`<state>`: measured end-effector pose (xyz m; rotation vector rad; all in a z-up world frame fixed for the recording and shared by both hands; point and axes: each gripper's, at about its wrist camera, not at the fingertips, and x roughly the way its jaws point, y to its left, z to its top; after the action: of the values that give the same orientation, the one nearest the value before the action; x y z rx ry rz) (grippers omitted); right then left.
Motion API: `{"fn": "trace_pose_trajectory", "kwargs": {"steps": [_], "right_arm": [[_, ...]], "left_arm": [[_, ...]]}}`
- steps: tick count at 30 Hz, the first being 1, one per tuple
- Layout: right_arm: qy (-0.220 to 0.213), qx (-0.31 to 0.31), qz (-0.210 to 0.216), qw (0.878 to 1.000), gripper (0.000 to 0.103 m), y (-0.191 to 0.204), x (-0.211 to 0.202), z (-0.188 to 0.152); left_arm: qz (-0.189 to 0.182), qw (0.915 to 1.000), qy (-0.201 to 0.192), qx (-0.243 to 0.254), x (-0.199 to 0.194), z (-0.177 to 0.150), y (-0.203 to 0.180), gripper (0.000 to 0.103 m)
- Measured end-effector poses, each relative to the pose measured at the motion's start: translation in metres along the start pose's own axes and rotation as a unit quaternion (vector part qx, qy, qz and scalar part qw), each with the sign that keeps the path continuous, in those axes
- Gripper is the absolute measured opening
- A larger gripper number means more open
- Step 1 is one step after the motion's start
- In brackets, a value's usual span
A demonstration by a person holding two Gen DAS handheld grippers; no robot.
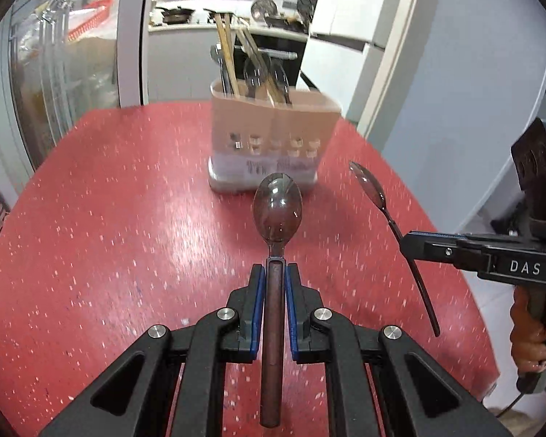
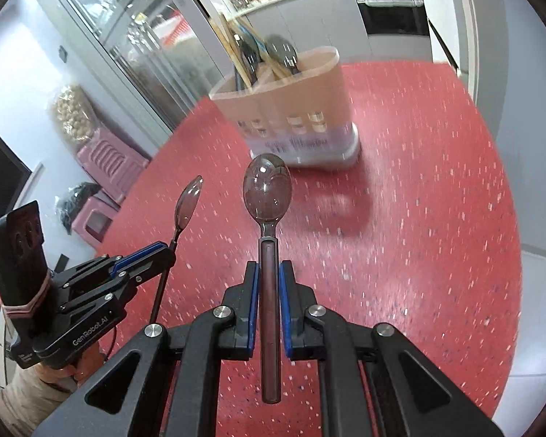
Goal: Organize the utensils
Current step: 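Lift both brown spoons and carry them over the beige caddy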
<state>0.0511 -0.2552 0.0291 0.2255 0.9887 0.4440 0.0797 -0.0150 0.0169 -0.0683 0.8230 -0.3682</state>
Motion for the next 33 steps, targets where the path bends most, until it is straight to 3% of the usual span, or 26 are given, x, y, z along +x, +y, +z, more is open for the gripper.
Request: {"fn": "trace_pose_trajectory", "kwargs": {"steps": [16,33], "right_arm": [[-0.064,-0.02,-0.002,0.998,0.012,0.007,-0.022,0.083],[-0.123,-0.031,-0.012,0.992,0.012,0.004,-0.017,0.175]], "left_arm": [[0.008,0.9955,-0.091,-0.027,-0.006,0.093,0.01,0.037],[0.045,0.9846,-0.164,-0.04,0.013,0.17,0.017,0.037]]}}
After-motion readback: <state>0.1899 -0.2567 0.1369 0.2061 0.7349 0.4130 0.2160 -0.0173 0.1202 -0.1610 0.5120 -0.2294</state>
